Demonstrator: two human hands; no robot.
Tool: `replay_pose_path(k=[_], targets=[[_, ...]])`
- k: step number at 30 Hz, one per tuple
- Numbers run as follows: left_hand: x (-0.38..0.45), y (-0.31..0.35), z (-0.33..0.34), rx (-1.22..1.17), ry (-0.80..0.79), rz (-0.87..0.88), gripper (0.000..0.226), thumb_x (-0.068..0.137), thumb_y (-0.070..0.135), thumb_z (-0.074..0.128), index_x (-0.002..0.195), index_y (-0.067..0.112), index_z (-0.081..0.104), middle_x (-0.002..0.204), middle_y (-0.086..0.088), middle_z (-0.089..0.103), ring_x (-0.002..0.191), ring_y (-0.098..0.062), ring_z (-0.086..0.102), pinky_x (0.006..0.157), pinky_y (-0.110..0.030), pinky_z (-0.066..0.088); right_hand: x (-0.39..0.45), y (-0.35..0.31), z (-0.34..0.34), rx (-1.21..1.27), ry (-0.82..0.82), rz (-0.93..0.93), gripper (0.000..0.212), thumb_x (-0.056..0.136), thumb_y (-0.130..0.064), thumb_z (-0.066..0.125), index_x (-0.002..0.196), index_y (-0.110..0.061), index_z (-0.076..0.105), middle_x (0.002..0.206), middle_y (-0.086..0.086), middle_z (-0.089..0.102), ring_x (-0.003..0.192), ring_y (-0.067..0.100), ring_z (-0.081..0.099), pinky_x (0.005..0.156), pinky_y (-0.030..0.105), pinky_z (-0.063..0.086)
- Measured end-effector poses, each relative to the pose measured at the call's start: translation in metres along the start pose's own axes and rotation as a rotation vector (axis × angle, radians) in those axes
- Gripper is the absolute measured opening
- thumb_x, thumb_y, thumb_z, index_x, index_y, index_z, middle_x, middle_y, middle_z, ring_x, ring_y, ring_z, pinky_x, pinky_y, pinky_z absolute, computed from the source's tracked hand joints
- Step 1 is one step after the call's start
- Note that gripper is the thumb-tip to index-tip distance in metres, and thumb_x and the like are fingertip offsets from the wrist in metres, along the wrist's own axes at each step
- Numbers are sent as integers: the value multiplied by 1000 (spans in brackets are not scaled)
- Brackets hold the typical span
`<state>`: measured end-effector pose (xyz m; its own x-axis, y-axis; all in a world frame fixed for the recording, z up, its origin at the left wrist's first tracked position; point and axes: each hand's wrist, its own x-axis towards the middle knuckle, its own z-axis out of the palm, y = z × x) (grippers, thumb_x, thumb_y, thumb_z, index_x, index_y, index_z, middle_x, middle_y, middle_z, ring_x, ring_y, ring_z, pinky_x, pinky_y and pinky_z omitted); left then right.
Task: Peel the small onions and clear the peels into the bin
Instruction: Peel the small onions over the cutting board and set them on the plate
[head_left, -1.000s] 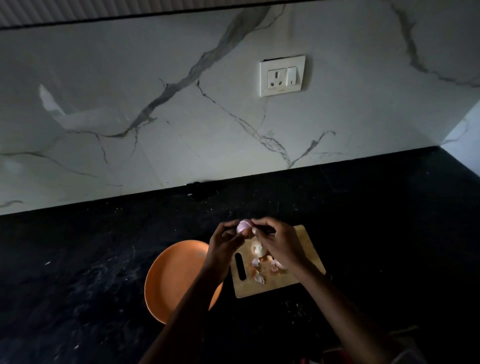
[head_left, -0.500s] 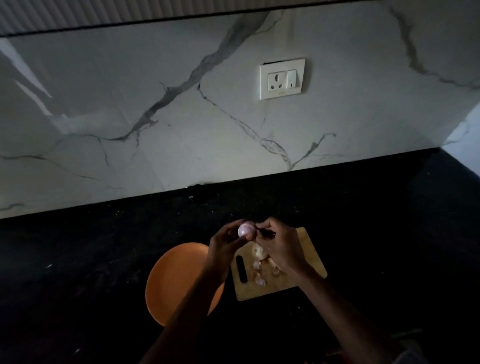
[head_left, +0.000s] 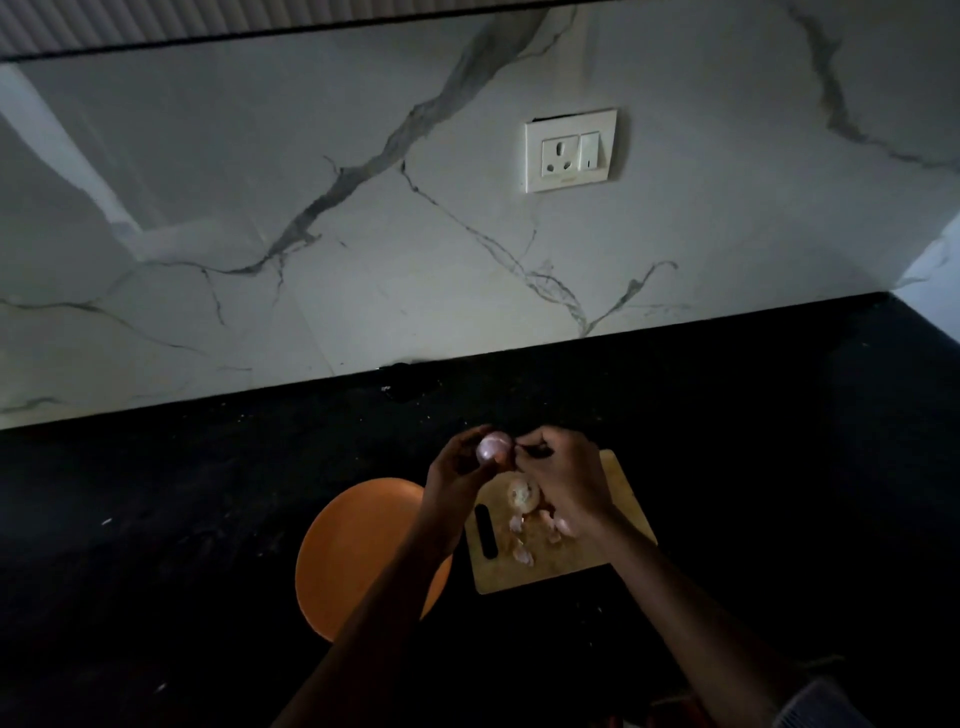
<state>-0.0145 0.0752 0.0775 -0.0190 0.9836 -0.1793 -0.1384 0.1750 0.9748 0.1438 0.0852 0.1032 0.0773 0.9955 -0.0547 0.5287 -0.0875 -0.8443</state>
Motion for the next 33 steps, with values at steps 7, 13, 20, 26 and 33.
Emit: replay_pose_path(k=[7,13,20,26,33], targets=[[6,4,-1,27,5,-8,26,88,20,76,112,16,68,113,-14,71,111,-35,66,95,-47,55,5,-4,1,2,32,-29,10,83,-16,77,91,-20,73,82,-12,70,72,-10,61,61,2,44],[-1,-2,-2,-128,0,-59,31,97,12,63,126,2,60,120,-18,69,114,-32,66,98,-43,51,4,4,6,196,49,22,13,84,-17,76,86,-29,70,82,-13,71,76,-7,65,61,8,47],[-1,2,-5,-384,43,-131,30,102,10,47,130,2,57,120,-17,66,111,-26,66,101,-36,50,-2,18,-1,358,60,199,6,86,-17,74,89,-21,72,81,-6,74,71,4,69,55,18,52],[-3,-5,-10,-377,31,-162,25,100,10,49,123,7,61,113,-11,71,104,-24,68,99,-37,51,-13,53,6,-207,-197,-52,15,89,-18,69,101,-24,77,98,-11,74,89,5,67,64,3,42],[-16,-13,-12,-165,-7,-139,18,99,14,55,114,19,62,110,-10,69,96,-27,68,87,-37,56,-14,48,0,-199,-162,-207,28,95,-24,66,123,-18,69,111,-6,70,89,0,63,71,6,47]])
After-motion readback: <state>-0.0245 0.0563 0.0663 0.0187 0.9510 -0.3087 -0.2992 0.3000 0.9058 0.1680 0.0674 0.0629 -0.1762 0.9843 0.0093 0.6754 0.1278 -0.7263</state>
